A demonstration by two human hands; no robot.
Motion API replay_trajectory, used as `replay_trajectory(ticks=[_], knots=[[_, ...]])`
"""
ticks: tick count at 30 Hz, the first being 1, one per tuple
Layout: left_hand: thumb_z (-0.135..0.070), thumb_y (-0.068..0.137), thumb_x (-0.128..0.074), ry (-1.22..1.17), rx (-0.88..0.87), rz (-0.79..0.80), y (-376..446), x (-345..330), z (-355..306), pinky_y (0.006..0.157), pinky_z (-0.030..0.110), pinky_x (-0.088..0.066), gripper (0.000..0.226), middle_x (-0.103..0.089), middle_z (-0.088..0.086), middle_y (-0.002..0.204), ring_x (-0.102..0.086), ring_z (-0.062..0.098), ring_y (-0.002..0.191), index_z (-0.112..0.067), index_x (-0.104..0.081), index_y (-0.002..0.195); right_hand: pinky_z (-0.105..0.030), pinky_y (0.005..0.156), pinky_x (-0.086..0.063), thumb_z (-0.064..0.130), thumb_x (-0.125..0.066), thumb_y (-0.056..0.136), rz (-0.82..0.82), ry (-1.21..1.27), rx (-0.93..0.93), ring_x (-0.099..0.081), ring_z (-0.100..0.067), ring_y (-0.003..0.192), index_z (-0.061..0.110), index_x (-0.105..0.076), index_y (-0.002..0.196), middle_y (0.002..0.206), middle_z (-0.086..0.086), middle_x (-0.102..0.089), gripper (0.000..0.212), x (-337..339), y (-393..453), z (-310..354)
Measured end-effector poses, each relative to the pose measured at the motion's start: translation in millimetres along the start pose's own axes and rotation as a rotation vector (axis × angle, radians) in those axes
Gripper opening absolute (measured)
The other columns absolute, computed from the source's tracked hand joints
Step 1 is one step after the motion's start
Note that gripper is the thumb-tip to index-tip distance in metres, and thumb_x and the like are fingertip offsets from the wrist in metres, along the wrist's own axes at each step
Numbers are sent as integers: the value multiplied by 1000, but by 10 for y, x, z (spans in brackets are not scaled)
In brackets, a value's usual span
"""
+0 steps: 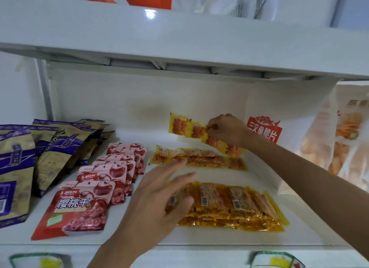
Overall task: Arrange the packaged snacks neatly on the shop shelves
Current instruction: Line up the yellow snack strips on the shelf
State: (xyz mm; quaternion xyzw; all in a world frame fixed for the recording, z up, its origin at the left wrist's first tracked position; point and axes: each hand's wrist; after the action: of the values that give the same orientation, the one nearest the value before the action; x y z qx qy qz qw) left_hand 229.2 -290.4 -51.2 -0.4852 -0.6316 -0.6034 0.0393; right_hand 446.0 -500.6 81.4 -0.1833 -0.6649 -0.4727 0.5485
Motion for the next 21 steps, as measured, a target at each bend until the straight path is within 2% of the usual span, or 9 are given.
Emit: replay_trajectory(ticks=[3,5,7,9,11,13,15,18,21], knots=[[-68,92,-58,-37,173,-94,177,252,-151,125,51,-28,72,-10,-36,166,-14,-3,155,-62,-21,153,-42,86,-58,30,-61,97,43,82,134,-70,-17,94,22,-78,109,97,4,-77,22,293,-330,136],[-61,81,-74,-7,243,-112,448,461,-179,127,44,-23,102,-5,-30,169,-10,0,156,-55,-8,159,-40,85,-57,24,-63,98,102,139,215,-70,-14,91,19,-77,106,95,3,-76,17,472,-525,224],[-57,76,-83,66,241,-74,769,613,-158,127,43,-22,116,-11,-17,172,-15,9,157,-42,-10,164,-34,82,-56,19,-63,99,162,221,272,-68,-6,85,22,-76,102,91,8,-74,13,606,-686,315],[-51,77,-86,39,200,-14,1005,659,-139,120,44,-37,97,-46,-9,159,-42,16,146,-40,-33,157,-27,77,-52,19,-64,101,192,313,292,-65,-2,76,29,-73,100,84,14,-71,13,709,-803,375],[-44,83,-85,16,170,-8,1121,595,-106,94,39,-55,48,-74,-10,115,-69,13,102,-41,-65,127,-21,70,-48,29,-69,101,241,376,260,-62,-3,69,28,-72,101,76,17,-68,3,795,-923,389],[-41,87,-82,54,165,-18,1150,524,-61,68,34,-54,17,-76,-5,84,-64,11,63,-37,-74,101,-14,63,-41,37,-76,96,311,366,244,-55,-1,63,24,-71,94,69,19,-62,14,846,-1056,329],[-39,87,-83,5,169,-21,1136,502,-11,70,35,-55,12,-76,-7,84,-66,9,67,-33,-76,94,-16,59,-38,36,-79,93,355,311,223,-50,-1,56,14,-71,85,64,10,-60,25,855,-1176,228],[-36,84,-85,-160,199,29,1066,493,57,86,29,-53,15,-76,-15,101,-69,3,101,-27,-78,95,-19,55,-37,33,-79,93,285,329,165,-50,-10,51,9,-69,75,59,-3,-59,32,803,-1327,7],[-36,82,-85,-215,204,36,980,454,80,82,18,-47,16,-76,-19,96,-66,-8,101,-27,-77,92,-39,57,-42,36,-76,94,189,316,160,-56,-32,59,-1,-70,81,70,-19,-64,39,699,-1445,-126]])
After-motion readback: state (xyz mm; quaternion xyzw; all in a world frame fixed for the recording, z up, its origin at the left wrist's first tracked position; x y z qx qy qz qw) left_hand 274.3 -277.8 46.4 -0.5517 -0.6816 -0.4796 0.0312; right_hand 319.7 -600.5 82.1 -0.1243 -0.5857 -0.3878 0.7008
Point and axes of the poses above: each hand's wrist, its own y-axis towards the middle knuckle, its own x-axis out of the back of the hand, z = x × y
